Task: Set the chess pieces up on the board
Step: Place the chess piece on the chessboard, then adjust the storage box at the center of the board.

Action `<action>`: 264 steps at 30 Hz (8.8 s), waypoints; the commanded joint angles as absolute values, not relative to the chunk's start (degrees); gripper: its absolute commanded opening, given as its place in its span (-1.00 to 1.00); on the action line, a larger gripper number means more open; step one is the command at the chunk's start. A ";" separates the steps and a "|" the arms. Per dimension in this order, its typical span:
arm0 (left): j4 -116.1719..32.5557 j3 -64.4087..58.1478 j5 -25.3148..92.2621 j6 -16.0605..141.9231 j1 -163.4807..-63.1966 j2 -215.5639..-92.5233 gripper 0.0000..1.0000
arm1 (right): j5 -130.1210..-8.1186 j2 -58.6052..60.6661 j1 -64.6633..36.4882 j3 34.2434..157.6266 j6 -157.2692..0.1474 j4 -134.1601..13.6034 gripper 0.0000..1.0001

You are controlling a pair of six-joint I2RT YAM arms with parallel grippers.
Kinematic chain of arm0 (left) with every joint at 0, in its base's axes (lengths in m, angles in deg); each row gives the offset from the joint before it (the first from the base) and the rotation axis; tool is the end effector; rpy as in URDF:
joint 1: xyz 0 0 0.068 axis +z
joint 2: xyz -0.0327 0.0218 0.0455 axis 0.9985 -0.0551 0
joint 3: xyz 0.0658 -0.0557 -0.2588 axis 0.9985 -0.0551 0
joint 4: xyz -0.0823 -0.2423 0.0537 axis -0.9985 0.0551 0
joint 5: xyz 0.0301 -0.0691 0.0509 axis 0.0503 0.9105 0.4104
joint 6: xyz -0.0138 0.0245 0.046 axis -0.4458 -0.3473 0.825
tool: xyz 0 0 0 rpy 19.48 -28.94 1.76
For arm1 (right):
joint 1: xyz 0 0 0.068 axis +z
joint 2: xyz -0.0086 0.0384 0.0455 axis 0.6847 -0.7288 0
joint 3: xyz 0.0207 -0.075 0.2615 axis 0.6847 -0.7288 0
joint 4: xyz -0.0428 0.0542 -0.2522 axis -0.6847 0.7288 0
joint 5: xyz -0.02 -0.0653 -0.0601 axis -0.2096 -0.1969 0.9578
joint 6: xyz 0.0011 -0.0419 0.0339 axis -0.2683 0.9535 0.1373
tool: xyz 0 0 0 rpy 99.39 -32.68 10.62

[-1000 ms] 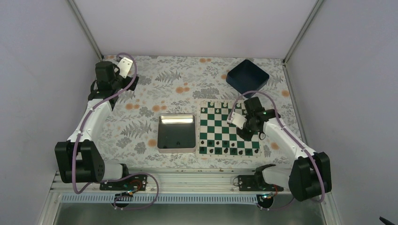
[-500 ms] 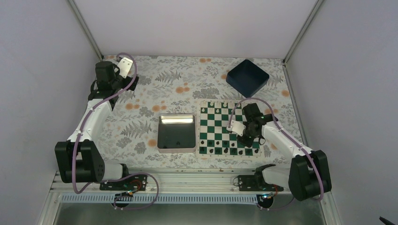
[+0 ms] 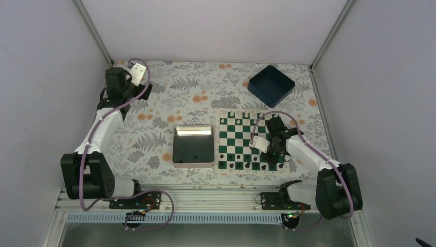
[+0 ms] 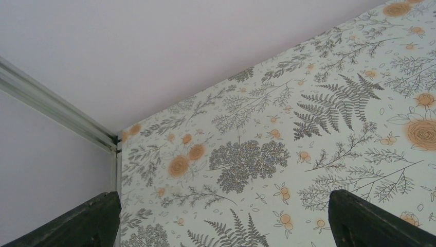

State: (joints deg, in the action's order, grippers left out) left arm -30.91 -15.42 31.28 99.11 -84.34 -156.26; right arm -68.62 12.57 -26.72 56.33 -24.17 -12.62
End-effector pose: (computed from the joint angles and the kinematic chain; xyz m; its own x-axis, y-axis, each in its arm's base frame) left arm 0.3128 0.0099 0.3050 -0.3846 0.3975 -0.8331 0.2322 0.9152 0.3294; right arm 0.1722 0.0555 0.1673 -0.4196 -0.8881 -0.1873 -0.9021 0.4310 -0.0228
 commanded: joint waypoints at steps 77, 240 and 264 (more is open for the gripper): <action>15.27 -0.99 29.83 121.51 -124.31 -175.51 -0.95 | -72.90 -1.98 -29.60 84.26 -34.90 -31.63 1.00; 13.74 -5.92 17.55 122.50 -118.43 -176.74 -0.95 | -70.97 -1.66 -25.15 83.49 -34.66 -29.30 1.00; 8.63 6.67 22.10 122.96 -123.38 -188.94 -0.95 | -69.75 -2.33 -25.14 83.07 -34.67 -29.63 1.00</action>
